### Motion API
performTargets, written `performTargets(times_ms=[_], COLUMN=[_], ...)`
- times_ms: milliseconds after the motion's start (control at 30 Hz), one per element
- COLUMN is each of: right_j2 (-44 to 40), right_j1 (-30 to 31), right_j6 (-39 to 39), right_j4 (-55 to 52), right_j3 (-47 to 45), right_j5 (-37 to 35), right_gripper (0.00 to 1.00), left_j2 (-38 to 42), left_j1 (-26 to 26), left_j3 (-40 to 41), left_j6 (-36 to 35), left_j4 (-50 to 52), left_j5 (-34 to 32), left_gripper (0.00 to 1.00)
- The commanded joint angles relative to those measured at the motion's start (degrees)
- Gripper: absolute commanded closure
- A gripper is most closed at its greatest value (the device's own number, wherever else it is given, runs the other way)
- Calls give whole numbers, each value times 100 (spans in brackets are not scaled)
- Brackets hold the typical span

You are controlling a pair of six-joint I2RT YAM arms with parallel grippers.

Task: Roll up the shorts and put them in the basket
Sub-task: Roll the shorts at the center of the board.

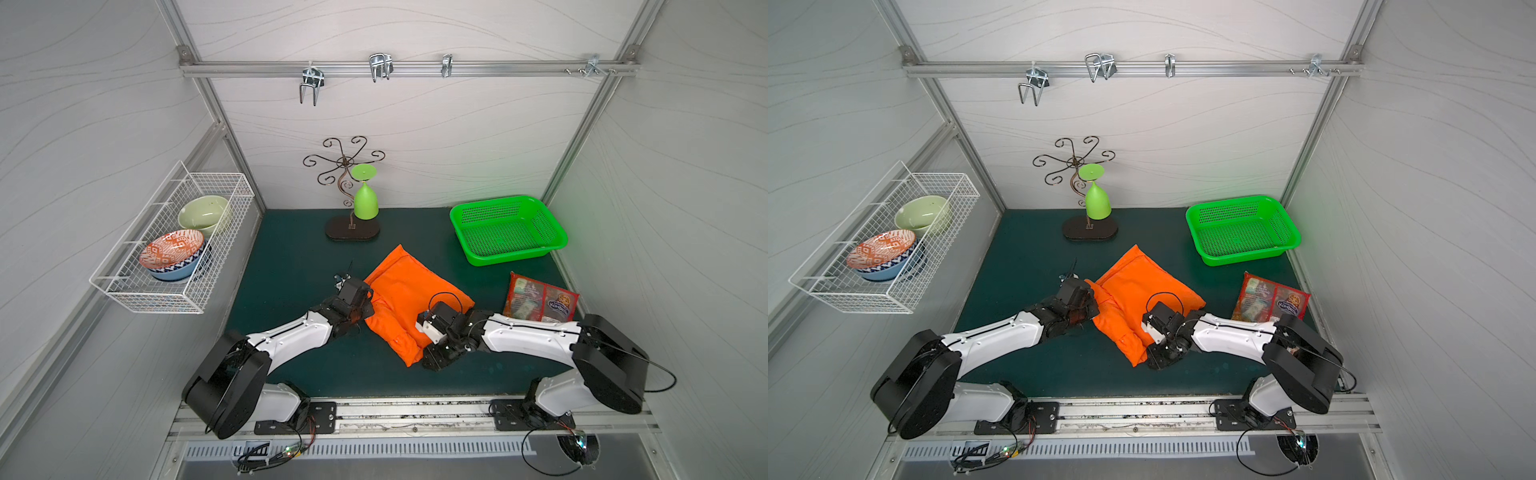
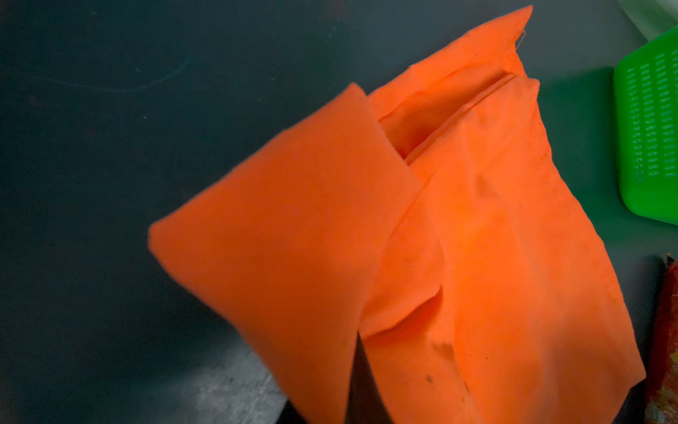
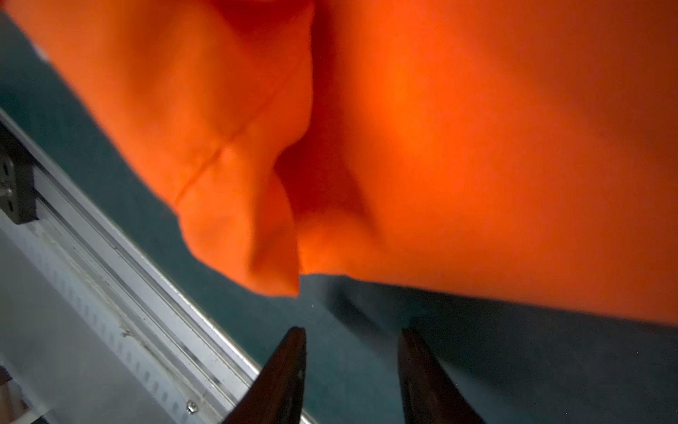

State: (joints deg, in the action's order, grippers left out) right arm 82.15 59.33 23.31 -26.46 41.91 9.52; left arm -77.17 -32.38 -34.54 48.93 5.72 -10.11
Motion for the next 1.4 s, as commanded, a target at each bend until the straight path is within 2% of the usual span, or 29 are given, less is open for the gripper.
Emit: performTargets(times_ms=[0,200,533,633,900,1100,1167,1200,1300,1367], right_j2=[-532,-883,414,717,1471,1968,2116,2158,2117,1954], right_j1=[290,984,1847,1870,1898,1899,1894,1874,1700,1502], right_j6=[-108,-478,-1440,-1476,-1488,-1212,-1114,-1057,-946,-902], right_j4=[-785,-586,220,612,855,709,619,592,665,932], right_j3=[406,834,1670,1672,1884,2063,2115,2119,1989,1749], right_j5=[-1021,-2158,-2927,-2917,-3142,-3419,-3580,-3616,-3251,-2650], right_gripper=[52,40,35,30,30,31,35,41,72,83], left_j2=[92,-30,-410,-448,-440,-448,-472,-483,-510,-526], left_j1=[-23,-19,35,83,170,198,215,222,263,337], left_j3=[-318,-759,-1453,-1498,-1528,-1546,-1563,-1571,-1607,-1626], left_j6=[-137,-59,124,145,171,166,178,179,174,191], left_j4=[510,1207,2168,2227,2304,2349,2349,2359,2381,2406], left_j5=[-212,52,593,744,909,1029,1089,1126,1177,1250], left_gripper=[100,100,100,100,100,100,100,100,100,100])
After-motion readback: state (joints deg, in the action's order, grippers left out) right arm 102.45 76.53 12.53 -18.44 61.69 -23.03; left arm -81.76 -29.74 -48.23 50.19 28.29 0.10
